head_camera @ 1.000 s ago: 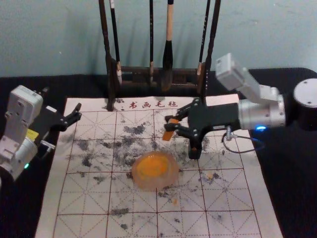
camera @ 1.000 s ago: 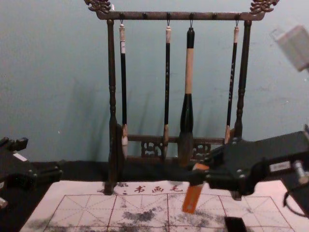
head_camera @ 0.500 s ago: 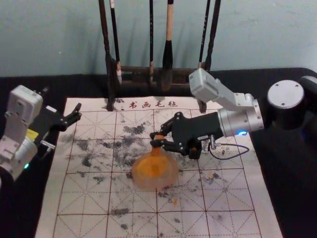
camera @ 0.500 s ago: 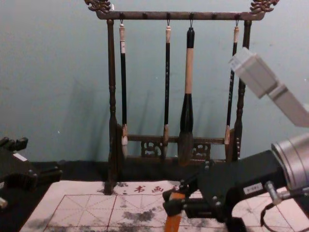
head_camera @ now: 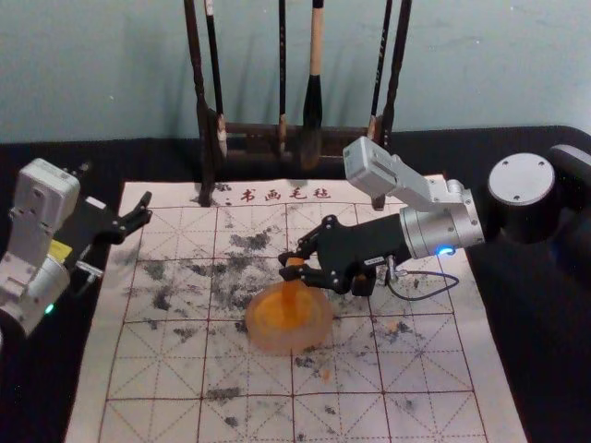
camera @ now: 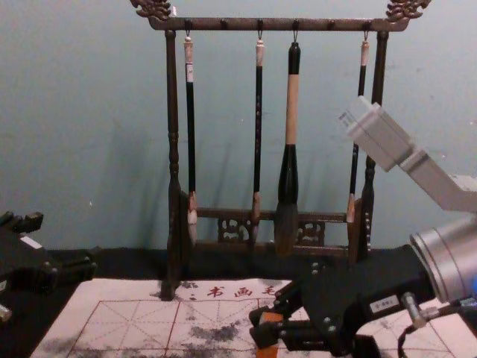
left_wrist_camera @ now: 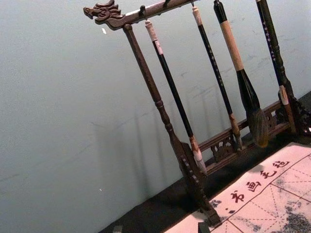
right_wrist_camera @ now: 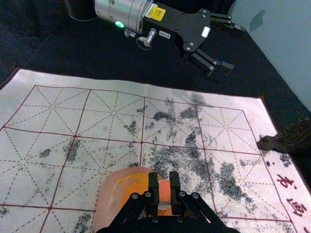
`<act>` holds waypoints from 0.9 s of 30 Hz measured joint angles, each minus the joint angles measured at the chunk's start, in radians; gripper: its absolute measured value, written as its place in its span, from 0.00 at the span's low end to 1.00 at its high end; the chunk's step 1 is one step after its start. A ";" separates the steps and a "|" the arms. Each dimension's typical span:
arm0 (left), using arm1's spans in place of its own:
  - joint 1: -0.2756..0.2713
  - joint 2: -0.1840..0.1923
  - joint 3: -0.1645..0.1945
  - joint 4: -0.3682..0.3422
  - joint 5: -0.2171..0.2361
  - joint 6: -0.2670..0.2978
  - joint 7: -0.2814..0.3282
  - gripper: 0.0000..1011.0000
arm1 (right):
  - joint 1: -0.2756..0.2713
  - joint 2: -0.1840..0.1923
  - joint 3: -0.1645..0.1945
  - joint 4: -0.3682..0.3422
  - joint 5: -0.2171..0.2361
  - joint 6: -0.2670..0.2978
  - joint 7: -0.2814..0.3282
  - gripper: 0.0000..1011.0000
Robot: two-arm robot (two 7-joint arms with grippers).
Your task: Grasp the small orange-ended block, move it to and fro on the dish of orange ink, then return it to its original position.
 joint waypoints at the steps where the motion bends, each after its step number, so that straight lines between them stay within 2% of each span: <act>1: 0.000 0.000 0.000 0.000 0.000 0.000 0.000 0.99 | 0.001 -0.001 0.000 0.002 0.000 0.000 0.001 0.13; 27: 0.000 0.000 0.000 0.000 0.000 0.000 0.000 0.99 | 0.001 -0.003 -0.007 0.009 -0.011 -0.001 0.006 0.13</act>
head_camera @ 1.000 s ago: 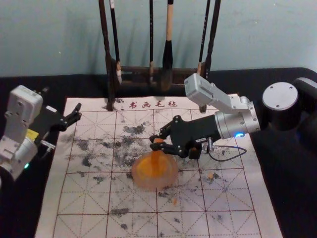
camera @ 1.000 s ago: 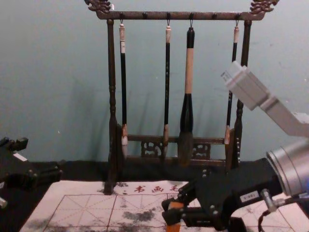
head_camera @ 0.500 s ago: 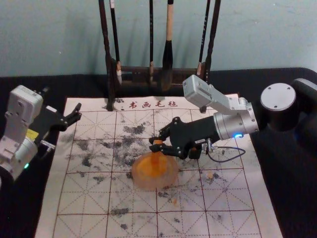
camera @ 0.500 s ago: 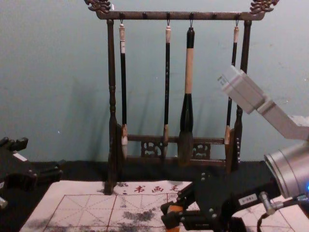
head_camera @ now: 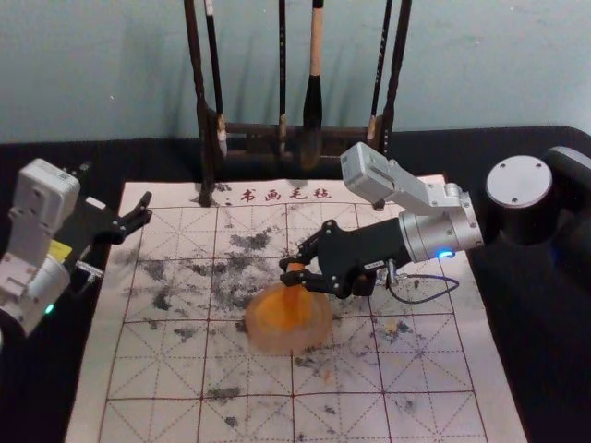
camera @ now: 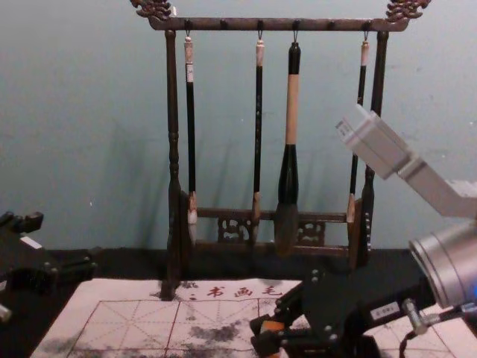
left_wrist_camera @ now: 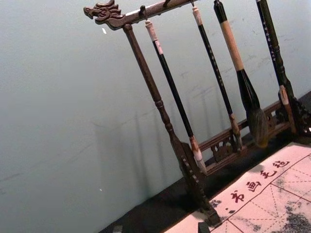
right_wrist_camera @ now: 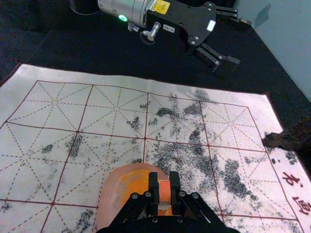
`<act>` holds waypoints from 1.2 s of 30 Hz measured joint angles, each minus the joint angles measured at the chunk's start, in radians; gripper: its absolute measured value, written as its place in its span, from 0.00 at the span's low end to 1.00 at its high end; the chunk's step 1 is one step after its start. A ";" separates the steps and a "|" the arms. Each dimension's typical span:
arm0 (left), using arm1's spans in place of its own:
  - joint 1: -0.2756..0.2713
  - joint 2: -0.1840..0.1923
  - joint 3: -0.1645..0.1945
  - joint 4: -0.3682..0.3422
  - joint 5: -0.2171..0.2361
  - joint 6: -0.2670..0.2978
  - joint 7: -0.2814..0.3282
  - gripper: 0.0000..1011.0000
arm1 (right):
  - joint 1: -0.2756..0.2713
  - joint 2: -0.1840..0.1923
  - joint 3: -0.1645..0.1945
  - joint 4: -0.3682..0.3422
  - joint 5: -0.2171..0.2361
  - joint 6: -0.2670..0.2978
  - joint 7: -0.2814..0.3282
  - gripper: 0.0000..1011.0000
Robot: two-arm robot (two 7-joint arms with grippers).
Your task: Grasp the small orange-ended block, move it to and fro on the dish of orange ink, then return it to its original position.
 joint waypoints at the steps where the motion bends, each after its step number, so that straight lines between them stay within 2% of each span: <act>1: 0.000 0.000 0.000 0.000 0.000 0.000 0.000 0.99 | 0.000 0.001 0.000 -0.001 0.000 0.000 0.000 0.13; 17: 0.000 0.000 0.000 0.000 0.000 0.000 0.000 0.99 | -0.009 0.034 -0.001 -0.047 -0.008 0.015 -0.005 0.13; 29: 0.000 0.000 0.000 0.000 0.000 0.000 0.000 0.99 | -0.033 0.074 -0.003 -0.111 0.001 0.030 -0.002 0.13; 36: 0.000 0.000 0.000 0.000 0.000 0.000 0.000 0.99 | -0.041 0.084 -0.006 -0.131 0.008 0.032 0.000 0.13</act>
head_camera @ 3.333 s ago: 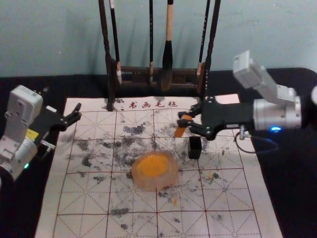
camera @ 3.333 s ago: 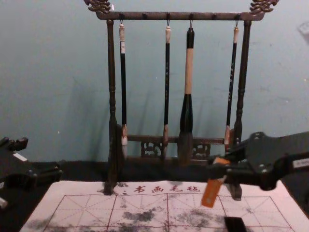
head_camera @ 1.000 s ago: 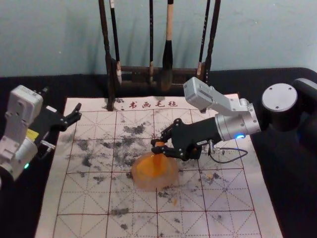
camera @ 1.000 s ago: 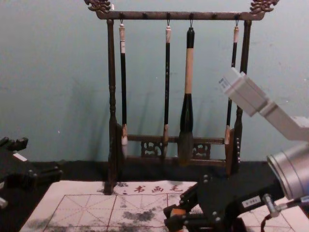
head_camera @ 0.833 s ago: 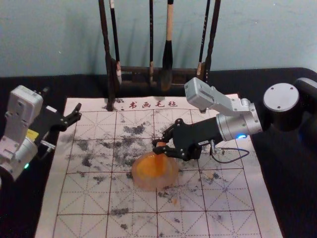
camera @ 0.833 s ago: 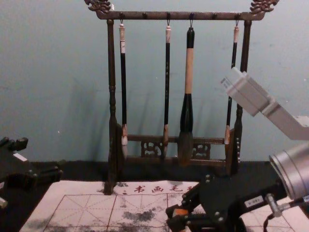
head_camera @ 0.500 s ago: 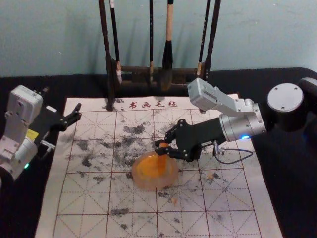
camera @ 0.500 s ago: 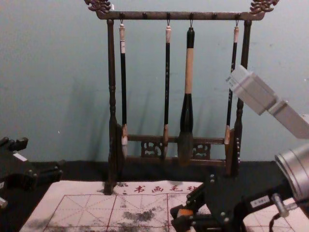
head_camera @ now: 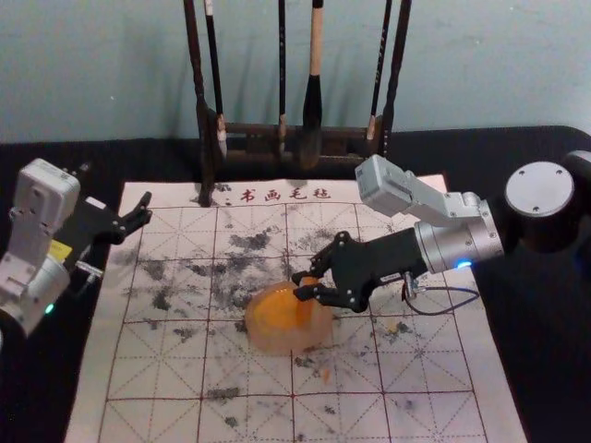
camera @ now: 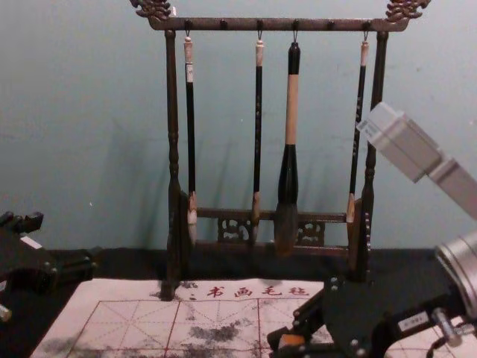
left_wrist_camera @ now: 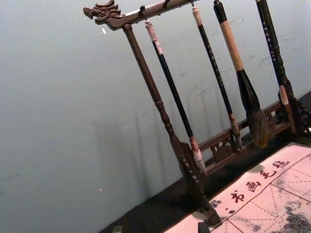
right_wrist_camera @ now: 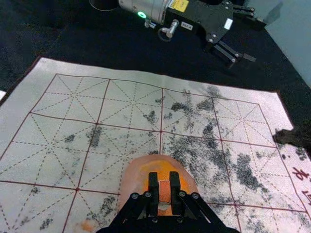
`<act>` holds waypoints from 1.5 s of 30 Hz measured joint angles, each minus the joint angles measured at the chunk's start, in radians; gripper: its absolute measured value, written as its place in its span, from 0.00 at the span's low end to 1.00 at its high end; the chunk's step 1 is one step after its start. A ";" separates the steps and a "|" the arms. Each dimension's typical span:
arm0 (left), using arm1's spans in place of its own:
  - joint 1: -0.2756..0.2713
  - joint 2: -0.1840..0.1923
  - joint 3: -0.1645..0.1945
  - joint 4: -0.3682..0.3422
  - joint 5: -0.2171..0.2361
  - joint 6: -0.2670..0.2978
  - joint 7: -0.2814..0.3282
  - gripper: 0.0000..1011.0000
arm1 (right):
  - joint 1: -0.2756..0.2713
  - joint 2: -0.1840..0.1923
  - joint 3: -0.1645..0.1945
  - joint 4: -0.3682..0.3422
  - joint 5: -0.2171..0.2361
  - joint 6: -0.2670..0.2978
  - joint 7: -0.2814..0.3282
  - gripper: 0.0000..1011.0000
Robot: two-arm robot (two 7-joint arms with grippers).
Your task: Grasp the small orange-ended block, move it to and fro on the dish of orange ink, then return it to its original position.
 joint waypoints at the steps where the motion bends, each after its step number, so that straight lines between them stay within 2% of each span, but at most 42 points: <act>1: 0.000 0.000 0.000 0.000 0.000 0.000 0.000 0.99 | -0.002 0.002 0.000 -0.006 0.002 0.000 0.001 0.13; 10: 0.000 0.000 0.000 0.000 0.000 0.000 0.000 0.99 | -0.011 0.013 -0.010 -0.039 0.015 -0.005 0.016 0.13; 19: 0.000 0.000 0.000 0.000 0.000 0.000 0.000 0.99 | -0.007 0.003 -0.026 -0.034 0.017 -0.014 0.028 0.13; 45: 0.000 0.000 0.000 0.000 0.000 0.000 0.000 0.99 | 0.049 -0.111 -0.030 0.136 0.022 -0.059 0.029 0.13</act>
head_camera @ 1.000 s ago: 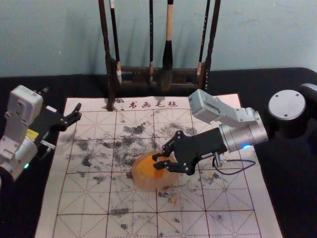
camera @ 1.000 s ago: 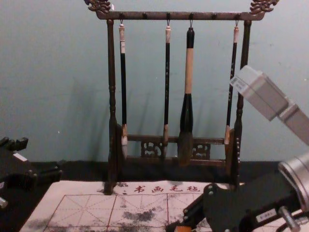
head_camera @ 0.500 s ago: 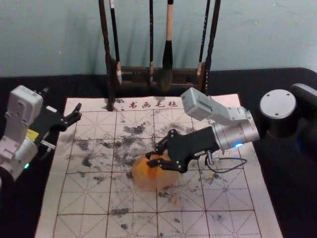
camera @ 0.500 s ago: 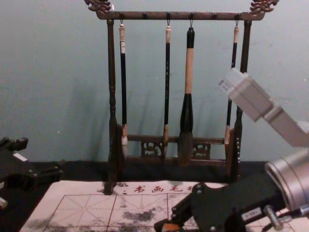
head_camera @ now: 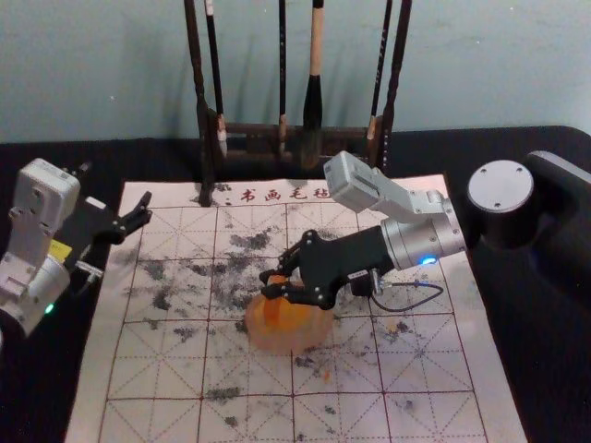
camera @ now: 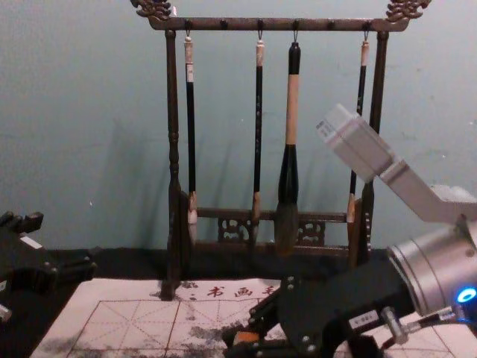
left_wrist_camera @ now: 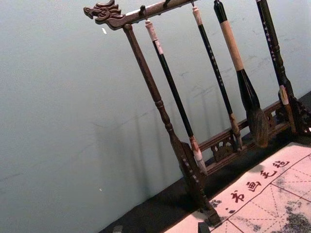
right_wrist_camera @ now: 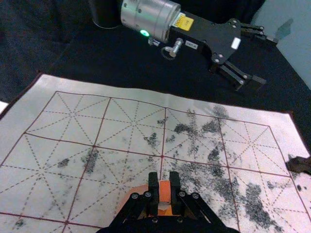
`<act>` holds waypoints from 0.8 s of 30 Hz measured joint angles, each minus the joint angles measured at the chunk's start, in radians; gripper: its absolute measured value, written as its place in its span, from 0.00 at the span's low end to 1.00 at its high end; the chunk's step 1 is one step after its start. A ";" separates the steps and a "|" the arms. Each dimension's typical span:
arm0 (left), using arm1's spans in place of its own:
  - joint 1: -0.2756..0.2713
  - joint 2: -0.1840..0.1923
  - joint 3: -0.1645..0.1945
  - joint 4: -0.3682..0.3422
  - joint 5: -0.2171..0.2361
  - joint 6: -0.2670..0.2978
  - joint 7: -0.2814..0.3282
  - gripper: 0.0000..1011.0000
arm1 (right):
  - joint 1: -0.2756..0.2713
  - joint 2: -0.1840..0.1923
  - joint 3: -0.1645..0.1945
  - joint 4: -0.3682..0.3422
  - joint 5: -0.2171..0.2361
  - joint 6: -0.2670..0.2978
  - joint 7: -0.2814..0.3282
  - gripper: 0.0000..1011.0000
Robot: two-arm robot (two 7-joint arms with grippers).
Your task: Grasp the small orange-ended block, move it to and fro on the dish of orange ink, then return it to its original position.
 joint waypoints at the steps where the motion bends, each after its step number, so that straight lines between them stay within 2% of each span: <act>1: 0.000 0.000 0.000 0.000 0.000 0.000 0.000 0.99 | 0.002 -0.003 0.000 0.005 -0.001 -0.001 0.000 0.13; 14: 0.000 0.000 0.000 0.000 0.000 0.000 0.000 0.99 | 0.014 -0.016 0.015 0.046 -0.019 -0.004 -0.014 0.13; 24: 0.000 0.000 0.000 0.000 0.000 0.000 0.000 0.99 | 0.007 0.006 0.025 0.025 -0.028 0.010 -0.024 0.13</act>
